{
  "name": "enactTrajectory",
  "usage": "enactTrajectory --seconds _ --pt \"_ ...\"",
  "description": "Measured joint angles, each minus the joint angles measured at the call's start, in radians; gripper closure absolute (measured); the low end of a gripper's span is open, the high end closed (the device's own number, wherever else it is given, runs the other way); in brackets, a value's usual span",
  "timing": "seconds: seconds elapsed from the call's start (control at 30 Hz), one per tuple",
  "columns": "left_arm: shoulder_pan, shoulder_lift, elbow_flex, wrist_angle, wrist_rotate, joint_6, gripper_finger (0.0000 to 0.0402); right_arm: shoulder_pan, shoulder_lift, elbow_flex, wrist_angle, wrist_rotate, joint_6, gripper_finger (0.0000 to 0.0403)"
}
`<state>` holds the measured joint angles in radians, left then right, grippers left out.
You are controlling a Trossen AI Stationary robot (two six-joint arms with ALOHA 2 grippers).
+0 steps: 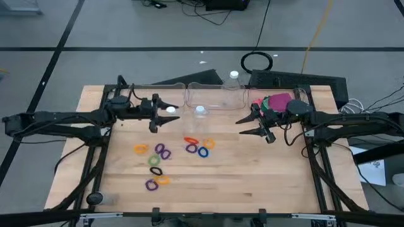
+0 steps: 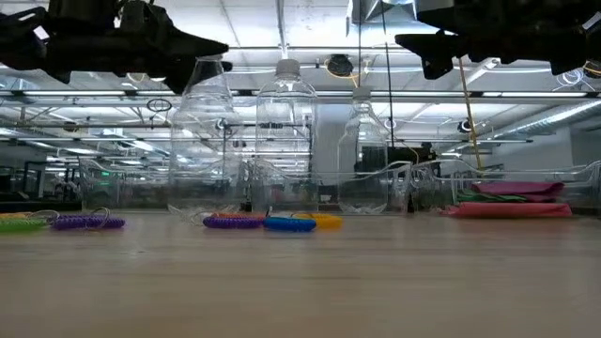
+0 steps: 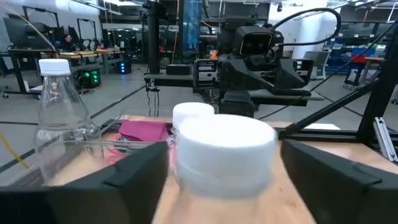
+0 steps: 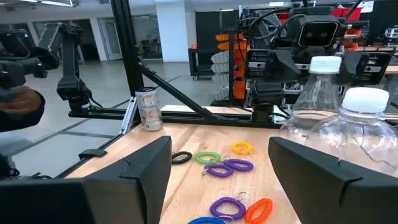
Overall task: Pick & Place Sports Items
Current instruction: Put the left plastic bottle into the middle transparent bin
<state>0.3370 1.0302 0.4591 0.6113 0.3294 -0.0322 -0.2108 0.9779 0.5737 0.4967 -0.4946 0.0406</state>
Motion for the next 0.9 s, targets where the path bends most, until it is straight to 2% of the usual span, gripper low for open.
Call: enactTrajectory --seconds 0.17,0.33,0.9 --pt "0.000 0.000 0.000 0.000 0.000 -0.010 0.0216 0.000 0.000 0.000 0.000 0.000 0.000 0.0206" --pt "0.000 0.000 0.000 0.000 0.000 -0.015 0.0255 0.000 0.000 0.000 0.000 0.000 0.000 0.0206" --pt "-0.005 -0.071 0.029 -0.047 0.001 -0.133 0.0259 0.000 0.000 0.000 0.000 0.000 0.000 0.0206"
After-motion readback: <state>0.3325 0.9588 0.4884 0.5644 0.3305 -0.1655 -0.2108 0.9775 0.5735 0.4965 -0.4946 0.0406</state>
